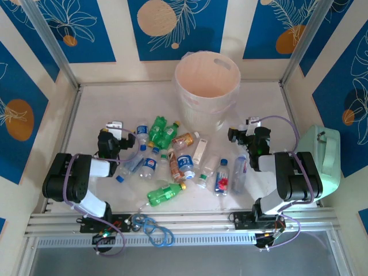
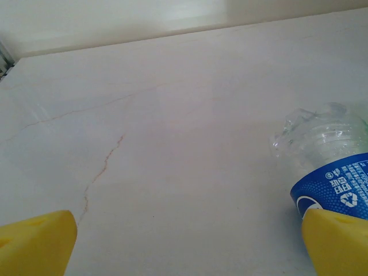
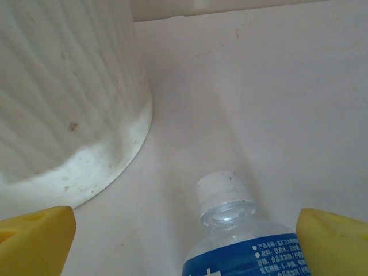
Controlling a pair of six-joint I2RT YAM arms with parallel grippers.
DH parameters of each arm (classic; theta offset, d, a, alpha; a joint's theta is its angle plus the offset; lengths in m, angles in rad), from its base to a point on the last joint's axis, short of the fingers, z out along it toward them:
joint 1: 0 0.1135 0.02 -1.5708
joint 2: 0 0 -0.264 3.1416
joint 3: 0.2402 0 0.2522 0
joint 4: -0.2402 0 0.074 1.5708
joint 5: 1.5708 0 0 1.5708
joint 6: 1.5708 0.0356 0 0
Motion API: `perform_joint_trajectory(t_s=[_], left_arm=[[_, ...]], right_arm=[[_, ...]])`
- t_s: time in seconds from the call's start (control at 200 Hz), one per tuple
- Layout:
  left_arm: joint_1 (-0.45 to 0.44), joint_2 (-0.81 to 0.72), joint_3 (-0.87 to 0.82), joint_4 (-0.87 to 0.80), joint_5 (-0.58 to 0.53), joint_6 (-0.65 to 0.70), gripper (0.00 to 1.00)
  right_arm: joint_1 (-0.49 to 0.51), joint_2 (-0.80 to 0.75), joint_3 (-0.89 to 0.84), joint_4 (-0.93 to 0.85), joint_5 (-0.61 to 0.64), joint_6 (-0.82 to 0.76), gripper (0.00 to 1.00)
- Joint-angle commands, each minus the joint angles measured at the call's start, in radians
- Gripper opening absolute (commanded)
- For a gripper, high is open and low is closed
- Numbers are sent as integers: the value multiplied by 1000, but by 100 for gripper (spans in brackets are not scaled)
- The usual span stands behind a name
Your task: Put the plastic bottles in the bin
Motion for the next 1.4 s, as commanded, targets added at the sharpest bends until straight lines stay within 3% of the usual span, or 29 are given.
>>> perform_joint_trajectory(t_s=[0.0,0.915,0.955,1.04,1.115,1.165,1.23,1.301,1.396], left_arm=[[1,-1,6,0,29,3,100],[8,0,11,-9,35,-4,100],[7,-3,11,-9,20,-5,100],[5,-115,88,-234,-91,-42,100],[5,-244,195,-478,-182,-86,100],[7,-340,248,-595,-221,-174,100],[5,-451,340,-802,-266,-333,100],[-3,-516,447,-1030,-211,-456,100],[-62,-563,516,-1216,-115,-558,100]], right_arm=[[-3,-6,12,12,-17,-10,99],[-3,-7,11,13,-19,-9,99],[7,-23,21,18,24,-3,99],[75,-163,237,-467,202,25,99],[71,-223,552,-1023,251,250,99],[60,-220,708,-1285,246,410,99],[52,-205,770,-1504,261,633,99],[-8,-203,775,-1625,54,650,98],[53,-269,790,-1809,154,679,97]])
